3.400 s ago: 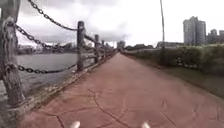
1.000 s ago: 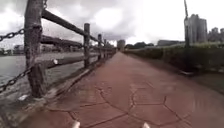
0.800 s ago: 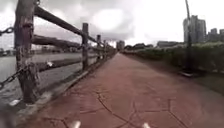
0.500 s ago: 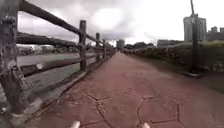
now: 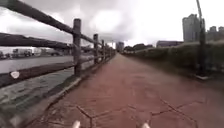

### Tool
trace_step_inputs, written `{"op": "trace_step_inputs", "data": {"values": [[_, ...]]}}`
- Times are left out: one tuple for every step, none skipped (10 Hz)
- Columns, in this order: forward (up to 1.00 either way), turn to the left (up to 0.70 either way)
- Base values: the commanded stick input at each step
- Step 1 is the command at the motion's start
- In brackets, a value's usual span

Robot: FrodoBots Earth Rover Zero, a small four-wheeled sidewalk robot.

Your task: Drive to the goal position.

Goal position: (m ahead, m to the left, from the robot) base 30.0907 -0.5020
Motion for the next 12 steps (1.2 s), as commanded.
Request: {"op": "trace_step_inputs", "data": {"values": [[0.70, 0.00], [0.70, 0.00], [0.70, 0.00], [0.70, 0.00], [0.70, -0.10], [0.70, -0.27], [0.70, -0.17], [0.70, 0.00], [0.70, 0.00], [0.70, 0.00], [0.70, 0.00], [0.70, 0.00]]}}
